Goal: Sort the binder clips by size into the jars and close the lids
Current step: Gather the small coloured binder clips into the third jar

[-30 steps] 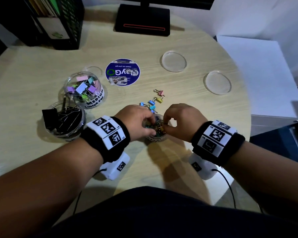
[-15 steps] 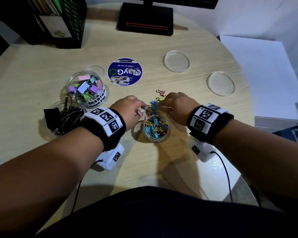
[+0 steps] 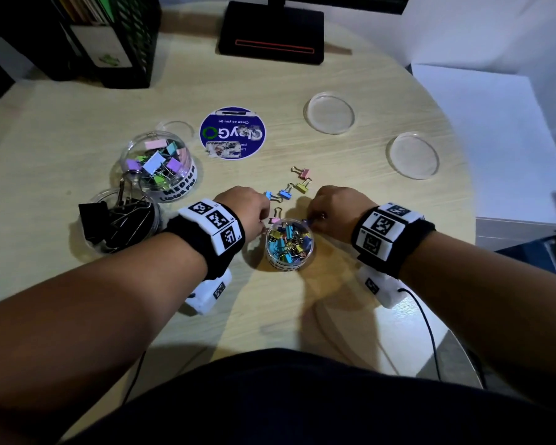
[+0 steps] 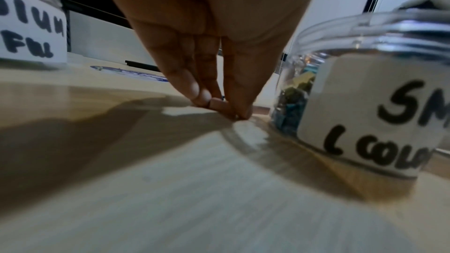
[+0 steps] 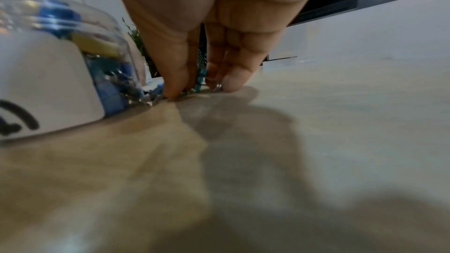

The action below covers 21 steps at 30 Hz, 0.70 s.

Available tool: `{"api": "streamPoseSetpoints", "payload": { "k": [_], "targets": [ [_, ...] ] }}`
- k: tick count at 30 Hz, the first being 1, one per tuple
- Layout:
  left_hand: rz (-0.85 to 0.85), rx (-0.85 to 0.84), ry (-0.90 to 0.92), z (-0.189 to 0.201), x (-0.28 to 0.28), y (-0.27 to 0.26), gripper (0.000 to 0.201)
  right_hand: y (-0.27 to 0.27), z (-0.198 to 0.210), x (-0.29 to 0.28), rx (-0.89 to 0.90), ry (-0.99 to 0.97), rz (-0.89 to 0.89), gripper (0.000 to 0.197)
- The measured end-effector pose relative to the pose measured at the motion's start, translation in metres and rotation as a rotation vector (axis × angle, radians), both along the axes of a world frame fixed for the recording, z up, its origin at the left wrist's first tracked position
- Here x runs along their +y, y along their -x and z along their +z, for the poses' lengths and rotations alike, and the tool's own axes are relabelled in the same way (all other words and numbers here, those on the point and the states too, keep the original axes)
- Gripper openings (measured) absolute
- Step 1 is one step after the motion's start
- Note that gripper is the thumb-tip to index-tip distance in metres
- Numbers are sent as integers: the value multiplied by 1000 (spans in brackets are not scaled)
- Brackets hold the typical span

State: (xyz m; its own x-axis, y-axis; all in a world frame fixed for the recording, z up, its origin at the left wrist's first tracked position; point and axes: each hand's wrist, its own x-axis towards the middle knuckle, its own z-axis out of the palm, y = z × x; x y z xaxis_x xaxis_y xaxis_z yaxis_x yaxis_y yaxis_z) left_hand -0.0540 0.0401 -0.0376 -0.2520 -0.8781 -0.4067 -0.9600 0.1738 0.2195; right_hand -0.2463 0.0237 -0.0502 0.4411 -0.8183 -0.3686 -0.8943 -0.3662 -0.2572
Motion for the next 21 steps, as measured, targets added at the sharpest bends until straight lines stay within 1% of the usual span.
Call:
{"api": "streamPoseSetpoints", "payload": {
  "k": [2,4,7,9,12,14,16,18,19,21],
  "targets": [
    [37,35,-2,1,2,0,17,5,1,3,4,0,-13,20],
    [109,108,33,6,4,-1,16,10,1,6,-5,-11,-33,18],
    [171,241,181,20,10,1,15,18,1,10,-47,-11,-85,18],
    [134,297,249,30,19,5,15,22,2,12,-90,18,-135,22],
    [12,399,253,32,36,11,14,24,8,18,-193,78,-214,22],
    [-80,390,225,27,43,13,15,21,15,25,-294,123,-265,20],
    [-157,295,184,21,46,13,18,15,21,32,-385,150,-290,19],
    [-179,236,146,17,44,12,24,9,26,37,-454,155,-286,22],
    [-175,234,127,16,43,11,27,6,28,40,-479,156,-274,22],
    [-131,319,139,16,42,9,26,-1,29,44,-498,147,-234,21]
  ]
}}
